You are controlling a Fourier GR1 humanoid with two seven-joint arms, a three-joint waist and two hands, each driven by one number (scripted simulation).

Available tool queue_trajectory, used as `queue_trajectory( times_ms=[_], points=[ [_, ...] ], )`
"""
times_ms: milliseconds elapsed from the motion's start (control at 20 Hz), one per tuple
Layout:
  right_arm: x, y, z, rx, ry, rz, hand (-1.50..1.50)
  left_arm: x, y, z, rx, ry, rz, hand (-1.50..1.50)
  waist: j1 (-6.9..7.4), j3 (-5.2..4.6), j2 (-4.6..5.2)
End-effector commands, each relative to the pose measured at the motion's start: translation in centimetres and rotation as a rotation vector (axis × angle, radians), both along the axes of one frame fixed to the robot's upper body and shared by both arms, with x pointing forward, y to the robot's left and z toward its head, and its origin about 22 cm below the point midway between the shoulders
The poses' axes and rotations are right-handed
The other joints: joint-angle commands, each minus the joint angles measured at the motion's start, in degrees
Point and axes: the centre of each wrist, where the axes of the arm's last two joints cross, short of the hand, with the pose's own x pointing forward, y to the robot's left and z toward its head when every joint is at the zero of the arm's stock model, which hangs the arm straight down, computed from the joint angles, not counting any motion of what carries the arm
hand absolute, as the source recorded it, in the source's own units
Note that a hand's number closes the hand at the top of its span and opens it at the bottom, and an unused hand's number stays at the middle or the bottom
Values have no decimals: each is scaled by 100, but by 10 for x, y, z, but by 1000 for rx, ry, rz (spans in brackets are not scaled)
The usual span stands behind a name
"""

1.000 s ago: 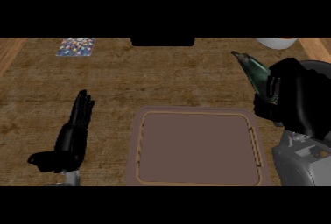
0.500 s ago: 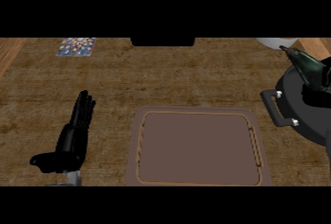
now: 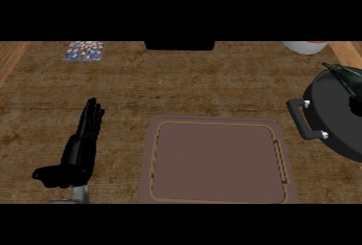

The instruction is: Pick the eggplant from the tray and place it in the pot

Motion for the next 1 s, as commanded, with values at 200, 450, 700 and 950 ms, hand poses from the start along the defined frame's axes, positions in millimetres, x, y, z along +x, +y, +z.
queue_trajectory(
  times_ms=[200,450,700,950],
  points=[
    [-3,-48,-57,65,168,-57,150,2,0,15,10,-15,7,0,28,2,7],
    [3,-65,-67,170,298,-220,-150,8,-6,10,2,-21,-6,0,92,6,31],
    [-5,-69,-85,336,144,-31,-150,1,-16,0,-15,-2,-7,0,53,14,25],
    [11,-65,-56,564,-245,28,-150,7,1,6,-17,7,18,0,-70,16,-29]
  ],
)
